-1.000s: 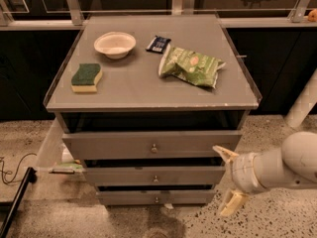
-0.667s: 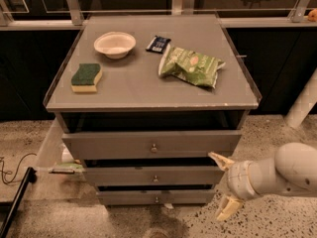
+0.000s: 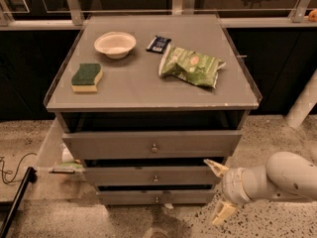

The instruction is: Open middle drawer

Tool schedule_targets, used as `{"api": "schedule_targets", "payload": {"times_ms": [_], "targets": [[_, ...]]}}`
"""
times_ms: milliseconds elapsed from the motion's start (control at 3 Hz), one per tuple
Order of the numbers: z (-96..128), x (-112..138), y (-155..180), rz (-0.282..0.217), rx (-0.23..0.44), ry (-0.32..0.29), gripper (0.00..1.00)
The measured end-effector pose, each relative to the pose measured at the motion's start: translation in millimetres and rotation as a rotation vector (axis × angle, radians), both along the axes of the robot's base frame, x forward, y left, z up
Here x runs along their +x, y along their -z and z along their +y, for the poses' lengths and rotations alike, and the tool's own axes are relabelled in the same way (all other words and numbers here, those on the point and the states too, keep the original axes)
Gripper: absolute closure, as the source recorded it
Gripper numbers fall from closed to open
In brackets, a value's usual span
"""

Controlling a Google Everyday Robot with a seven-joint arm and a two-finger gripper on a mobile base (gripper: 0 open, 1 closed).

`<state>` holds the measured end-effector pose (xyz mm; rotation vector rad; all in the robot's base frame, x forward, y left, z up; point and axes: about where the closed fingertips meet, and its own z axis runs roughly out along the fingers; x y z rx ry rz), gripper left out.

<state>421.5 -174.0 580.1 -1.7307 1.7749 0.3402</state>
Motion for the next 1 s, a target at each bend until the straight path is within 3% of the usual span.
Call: {"api": "schedule_targets", "payload": {"times_ms": [333,1000], "targets": [[1.0,8.2,17.0,-0.002,-0.021,0.017,0.00],[-2.0,47.3,80.4,-0.066,-0.078,0.049,0.00]]}}
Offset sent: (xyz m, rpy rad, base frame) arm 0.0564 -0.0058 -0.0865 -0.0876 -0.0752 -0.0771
